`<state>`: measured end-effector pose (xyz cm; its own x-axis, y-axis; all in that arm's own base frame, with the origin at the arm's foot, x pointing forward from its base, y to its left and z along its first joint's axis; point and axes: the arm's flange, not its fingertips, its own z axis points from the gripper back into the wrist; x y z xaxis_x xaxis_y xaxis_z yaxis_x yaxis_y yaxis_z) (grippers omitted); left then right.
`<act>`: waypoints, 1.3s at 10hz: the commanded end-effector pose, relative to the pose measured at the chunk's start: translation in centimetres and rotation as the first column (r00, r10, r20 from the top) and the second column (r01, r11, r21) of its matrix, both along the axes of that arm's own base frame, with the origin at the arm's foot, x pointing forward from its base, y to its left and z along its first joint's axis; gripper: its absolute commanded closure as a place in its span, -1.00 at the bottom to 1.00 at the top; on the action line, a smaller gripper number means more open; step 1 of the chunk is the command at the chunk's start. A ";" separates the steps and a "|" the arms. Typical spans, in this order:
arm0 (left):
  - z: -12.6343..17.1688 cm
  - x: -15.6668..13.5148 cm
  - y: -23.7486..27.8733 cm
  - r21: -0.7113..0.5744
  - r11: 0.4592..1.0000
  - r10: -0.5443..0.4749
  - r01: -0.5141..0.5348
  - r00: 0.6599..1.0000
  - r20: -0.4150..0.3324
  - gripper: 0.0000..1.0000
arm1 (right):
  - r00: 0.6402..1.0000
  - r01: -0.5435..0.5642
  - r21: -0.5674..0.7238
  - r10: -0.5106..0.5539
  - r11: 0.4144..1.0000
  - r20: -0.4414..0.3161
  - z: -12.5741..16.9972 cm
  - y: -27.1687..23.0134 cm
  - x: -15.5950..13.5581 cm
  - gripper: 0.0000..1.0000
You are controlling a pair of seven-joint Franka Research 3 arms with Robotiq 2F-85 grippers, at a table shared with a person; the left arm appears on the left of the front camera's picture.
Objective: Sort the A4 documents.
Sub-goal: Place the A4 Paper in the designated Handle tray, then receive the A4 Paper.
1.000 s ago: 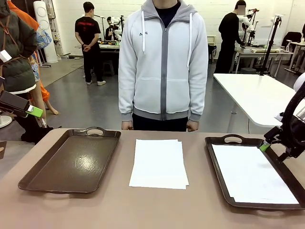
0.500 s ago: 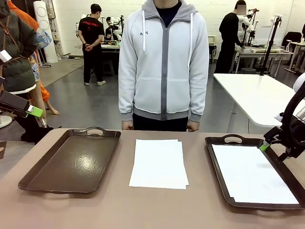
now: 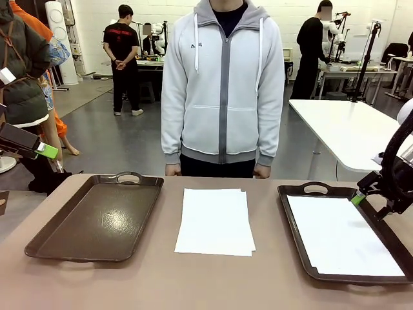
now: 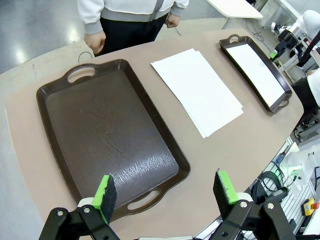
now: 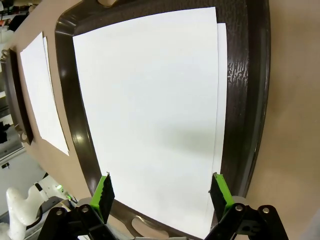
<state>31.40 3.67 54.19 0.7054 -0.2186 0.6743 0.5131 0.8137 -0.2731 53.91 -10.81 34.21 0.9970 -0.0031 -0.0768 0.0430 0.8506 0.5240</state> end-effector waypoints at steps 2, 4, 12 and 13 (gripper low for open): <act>-0.1 0.0 0.1 -0.014 1.000 -0.017 0.017 1.000 0.004 -1.00 | 1.000 -0.004 0.003 0.004 1.000 -0.002 0.0 0.0 -0.1 -1.00; -0.1 0.0 0.1 -0.014 1.000 -0.017 0.017 1.000 0.004 -1.00 | 1.000 -0.004 0.003 0.004 1.000 -0.002 0.0 0.0 -0.1 -1.00; -0.1 0.0 0.1 -0.014 1.000 -0.017 0.017 1.000 0.004 -1.00 | 1.000 -0.004 0.003 0.004 1.000 -0.002 0.0 0.0 -0.1 -1.00; -0.1 0.0 0.1 -0.014 1.000 -0.017 0.017 1.000 0.004 -1.00 | 1.000 -0.004 0.003 0.004 1.000 -0.002 0.0 0.0 -0.1 -1.00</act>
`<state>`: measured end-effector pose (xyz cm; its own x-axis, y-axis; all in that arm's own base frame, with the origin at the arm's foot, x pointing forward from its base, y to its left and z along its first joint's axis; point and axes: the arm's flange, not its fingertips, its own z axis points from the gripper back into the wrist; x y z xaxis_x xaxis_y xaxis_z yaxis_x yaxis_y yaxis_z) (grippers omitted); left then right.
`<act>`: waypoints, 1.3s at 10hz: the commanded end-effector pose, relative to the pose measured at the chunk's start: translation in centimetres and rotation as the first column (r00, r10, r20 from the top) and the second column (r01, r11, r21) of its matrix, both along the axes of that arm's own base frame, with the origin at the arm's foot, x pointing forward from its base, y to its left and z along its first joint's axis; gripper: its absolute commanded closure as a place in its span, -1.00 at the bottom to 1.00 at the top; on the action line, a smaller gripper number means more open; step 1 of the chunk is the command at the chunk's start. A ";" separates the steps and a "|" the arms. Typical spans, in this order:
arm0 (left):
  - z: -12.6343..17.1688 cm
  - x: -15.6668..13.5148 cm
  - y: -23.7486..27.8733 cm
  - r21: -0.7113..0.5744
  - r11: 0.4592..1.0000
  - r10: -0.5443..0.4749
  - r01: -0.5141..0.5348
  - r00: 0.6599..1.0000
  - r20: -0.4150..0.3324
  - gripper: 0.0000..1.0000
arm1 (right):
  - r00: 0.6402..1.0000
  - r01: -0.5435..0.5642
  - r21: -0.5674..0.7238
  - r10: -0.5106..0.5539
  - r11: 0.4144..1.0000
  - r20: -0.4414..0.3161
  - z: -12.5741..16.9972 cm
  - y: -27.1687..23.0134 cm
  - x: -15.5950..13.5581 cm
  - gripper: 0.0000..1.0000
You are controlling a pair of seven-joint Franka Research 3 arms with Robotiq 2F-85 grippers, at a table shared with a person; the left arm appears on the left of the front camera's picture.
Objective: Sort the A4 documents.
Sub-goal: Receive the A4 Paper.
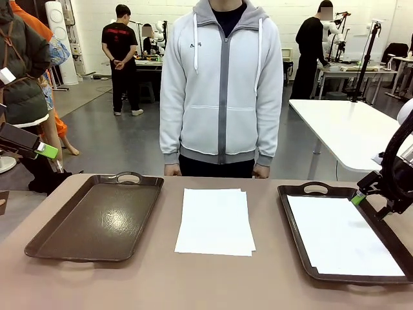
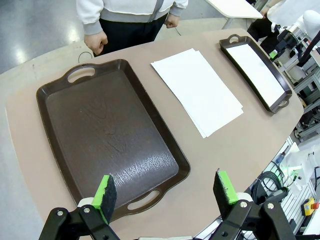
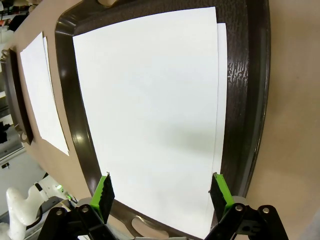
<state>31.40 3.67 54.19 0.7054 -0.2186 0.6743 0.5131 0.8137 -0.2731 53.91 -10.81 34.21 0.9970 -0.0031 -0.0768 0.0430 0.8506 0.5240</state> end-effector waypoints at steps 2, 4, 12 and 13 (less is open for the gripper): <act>-0.1 0.0 0.1 -0.014 1.000 -0.017 0.017 1.000 0.004 -1.00 | 1.000 -0.004 0.003 0.004 1.000 -0.002 0.0 0.0 -0.1 -1.00; -0.1 0.0 0.1 -0.014 1.000 -0.017 0.017 1.000 0.004 -1.00 | 1.000 0.000 0.000 0.000 1.000 0.000 0.0 0.0 0.0 -1.00; -0.1 0.0 0.1 -0.014 1.000 -0.017 0.017 1.000 0.004 -1.00 | 0.482 -0.657 -0.167 0.580 0.735 0.657 19.6 10.2 -9.6 -1.00; -0.1 0.0 0.1 -0.014 1.000 -0.017 0.017 1.000 0.004 -1.00 | 0.405 -0.672 -0.204 0.584 0.712 0.703 20.5 10.5 -11.1 -1.00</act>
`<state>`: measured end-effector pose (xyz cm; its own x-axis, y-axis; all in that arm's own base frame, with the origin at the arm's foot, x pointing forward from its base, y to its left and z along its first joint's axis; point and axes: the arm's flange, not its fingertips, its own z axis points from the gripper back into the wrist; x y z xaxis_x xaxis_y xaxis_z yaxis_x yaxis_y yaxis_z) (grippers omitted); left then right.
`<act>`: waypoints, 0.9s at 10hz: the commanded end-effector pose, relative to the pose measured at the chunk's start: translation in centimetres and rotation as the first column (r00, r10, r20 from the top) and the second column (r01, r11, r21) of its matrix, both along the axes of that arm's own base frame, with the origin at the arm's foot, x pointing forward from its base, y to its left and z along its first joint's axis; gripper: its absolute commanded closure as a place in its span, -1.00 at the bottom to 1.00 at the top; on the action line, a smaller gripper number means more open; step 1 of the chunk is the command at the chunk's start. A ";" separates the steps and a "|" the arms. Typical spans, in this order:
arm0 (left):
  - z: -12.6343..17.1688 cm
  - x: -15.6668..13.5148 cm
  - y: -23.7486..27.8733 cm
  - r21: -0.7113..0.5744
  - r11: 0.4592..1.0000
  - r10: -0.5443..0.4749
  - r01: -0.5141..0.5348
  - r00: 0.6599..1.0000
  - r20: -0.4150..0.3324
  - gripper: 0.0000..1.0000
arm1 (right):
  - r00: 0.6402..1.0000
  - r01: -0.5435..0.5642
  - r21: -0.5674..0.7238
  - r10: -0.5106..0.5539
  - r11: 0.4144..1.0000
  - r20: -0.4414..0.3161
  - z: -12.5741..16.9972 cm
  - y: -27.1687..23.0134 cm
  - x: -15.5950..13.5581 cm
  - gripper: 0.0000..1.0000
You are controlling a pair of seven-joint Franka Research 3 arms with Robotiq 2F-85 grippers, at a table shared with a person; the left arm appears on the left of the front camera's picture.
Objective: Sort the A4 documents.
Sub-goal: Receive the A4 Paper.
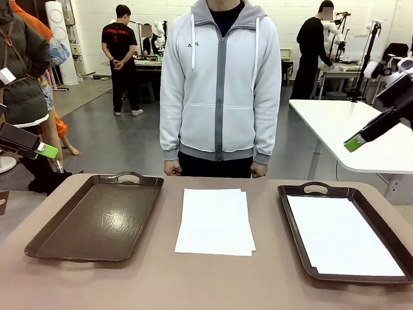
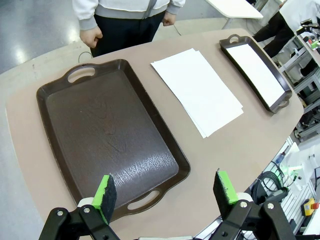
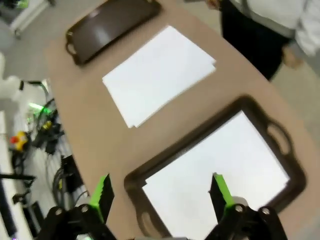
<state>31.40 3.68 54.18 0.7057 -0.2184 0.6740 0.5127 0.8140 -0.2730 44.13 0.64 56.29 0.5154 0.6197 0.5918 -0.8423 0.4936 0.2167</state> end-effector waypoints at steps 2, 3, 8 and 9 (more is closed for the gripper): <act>-0.1 0.0 0.1 -0.014 1.000 -0.017 0.017 1.000 0.004 -1.00 | 0.993 -0.087 0.088 0.079 0.992 0.090 -1.4 -0.7 -2.4 -1.00; -0.1 0.0 0.1 -0.014 1.000 -0.017 0.017 1.000 0.004 -1.00 | 0.993 -0.078 0.099 0.068 0.992 0.096 -1.6 -0.7 -2.5 -1.00; -0.1 0.0 0.1 -0.014 1.000 -0.017 0.017 1.000 0.004 -1.00 | 0.999 -0.041 0.154 0.039 0.987 0.019 -1.8 -1.5 -1.6 -1.00; -0.1 0.0 0.1 -0.014 1.000 -0.017 0.017 1.000 0.004 -1.00 | 1.000 -0.024 0.161 0.027 0.987 -0.012 -1.9 -1.6 -1.4 -1.00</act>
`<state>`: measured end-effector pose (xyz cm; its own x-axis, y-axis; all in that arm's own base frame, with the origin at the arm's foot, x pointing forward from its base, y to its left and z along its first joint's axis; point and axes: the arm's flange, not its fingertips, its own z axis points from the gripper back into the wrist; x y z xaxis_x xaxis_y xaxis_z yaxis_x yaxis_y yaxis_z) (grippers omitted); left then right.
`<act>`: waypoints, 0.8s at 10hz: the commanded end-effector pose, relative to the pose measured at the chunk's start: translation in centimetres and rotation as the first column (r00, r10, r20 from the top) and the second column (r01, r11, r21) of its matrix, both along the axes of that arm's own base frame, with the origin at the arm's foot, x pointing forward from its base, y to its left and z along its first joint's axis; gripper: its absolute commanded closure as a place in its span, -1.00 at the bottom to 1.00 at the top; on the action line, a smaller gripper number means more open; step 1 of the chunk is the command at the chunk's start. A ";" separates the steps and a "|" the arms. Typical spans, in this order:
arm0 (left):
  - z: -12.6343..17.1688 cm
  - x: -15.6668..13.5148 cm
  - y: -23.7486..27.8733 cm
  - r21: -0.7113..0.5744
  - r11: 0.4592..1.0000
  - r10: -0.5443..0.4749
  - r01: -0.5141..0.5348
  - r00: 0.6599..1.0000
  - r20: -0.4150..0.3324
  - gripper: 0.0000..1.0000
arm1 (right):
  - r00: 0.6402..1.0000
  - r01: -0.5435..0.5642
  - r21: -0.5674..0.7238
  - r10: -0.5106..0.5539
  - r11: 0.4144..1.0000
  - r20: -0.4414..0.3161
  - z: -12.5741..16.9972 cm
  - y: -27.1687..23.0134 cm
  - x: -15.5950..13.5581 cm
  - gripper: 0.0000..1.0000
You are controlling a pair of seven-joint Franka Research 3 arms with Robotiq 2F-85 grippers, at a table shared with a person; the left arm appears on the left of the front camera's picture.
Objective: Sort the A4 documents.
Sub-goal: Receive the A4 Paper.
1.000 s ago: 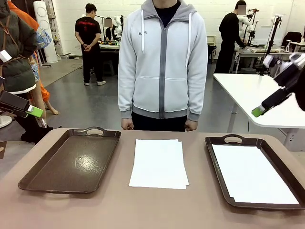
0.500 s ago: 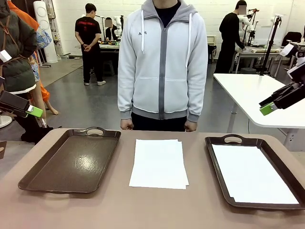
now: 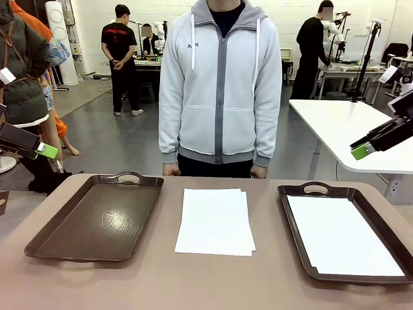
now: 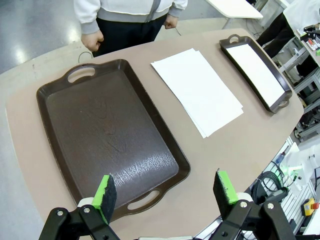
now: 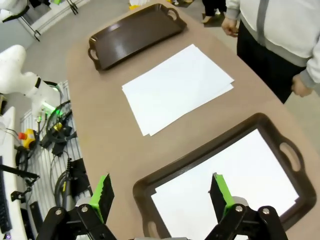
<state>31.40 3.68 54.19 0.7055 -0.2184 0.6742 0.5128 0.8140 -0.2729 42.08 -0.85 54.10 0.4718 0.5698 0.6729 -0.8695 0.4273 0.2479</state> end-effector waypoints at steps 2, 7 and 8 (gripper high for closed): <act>-0.1 0.0 0.1 -0.014 1.000 -0.017 0.017 1.000 0.004 -1.00 | 0.995 0.030 0.045 -0.025 0.999 -0.101 0.2 -0.1 1.2 -1.00; -0.1 0.0 0.1 -0.014 1.000 -0.017 0.017 1.000 0.004 -1.00 | 0.986 0.044 0.034 -0.038 0.998 -0.163 0.2 0.0 1.3 -1.00; -0.1 0.0 0.1 -0.014 1.000 -0.017 0.017 1.000 0.004 -1.00 | 0.992 0.028 0.024 -0.025 0.999 -0.121 -0.1 0.1 1.1 -1.00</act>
<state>31.39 3.68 54.19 0.7055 -0.2184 0.6742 0.5127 0.8140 -0.2729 43.14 -0.81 54.05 0.5749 0.5356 0.6186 -0.8147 0.4452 0.3716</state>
